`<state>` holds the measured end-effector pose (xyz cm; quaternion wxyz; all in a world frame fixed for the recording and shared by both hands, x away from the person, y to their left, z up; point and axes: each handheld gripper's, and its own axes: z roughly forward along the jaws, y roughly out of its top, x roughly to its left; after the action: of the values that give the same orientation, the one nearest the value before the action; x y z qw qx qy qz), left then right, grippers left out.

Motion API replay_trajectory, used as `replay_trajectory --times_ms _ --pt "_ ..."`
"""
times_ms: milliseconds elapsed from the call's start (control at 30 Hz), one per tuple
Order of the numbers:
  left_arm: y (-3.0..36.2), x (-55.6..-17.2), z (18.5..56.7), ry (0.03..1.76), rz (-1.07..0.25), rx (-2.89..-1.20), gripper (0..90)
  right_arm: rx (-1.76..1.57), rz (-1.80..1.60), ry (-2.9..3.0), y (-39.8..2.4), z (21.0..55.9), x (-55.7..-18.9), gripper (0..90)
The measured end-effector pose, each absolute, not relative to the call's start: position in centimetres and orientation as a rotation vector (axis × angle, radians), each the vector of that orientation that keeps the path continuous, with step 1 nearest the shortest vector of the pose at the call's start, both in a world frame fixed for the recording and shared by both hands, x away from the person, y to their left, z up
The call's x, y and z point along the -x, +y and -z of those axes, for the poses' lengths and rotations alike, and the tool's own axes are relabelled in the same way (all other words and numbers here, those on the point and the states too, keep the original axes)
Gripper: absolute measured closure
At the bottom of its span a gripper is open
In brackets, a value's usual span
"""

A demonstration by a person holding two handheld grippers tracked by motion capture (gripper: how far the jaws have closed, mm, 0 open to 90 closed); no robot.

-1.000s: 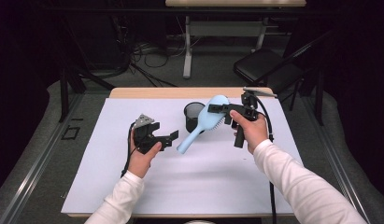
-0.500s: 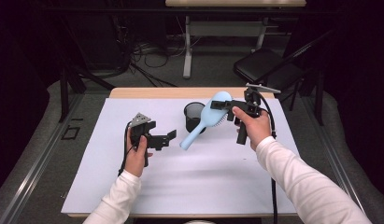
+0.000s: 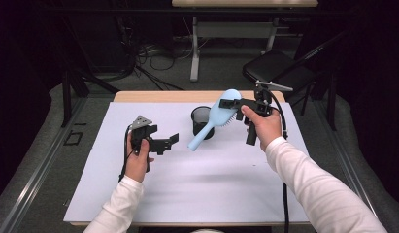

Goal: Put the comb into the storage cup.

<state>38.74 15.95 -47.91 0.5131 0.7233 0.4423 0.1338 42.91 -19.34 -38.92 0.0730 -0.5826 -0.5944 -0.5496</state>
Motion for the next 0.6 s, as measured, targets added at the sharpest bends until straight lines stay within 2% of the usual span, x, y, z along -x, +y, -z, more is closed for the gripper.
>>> replay_trajectory --times_ms 600 --pt "16.4 -38.9 47.9 1.078 -0.325 -1.733 0.5 1.795 1.699 -1.85 -19.3 36.9 -44.2 47.7"
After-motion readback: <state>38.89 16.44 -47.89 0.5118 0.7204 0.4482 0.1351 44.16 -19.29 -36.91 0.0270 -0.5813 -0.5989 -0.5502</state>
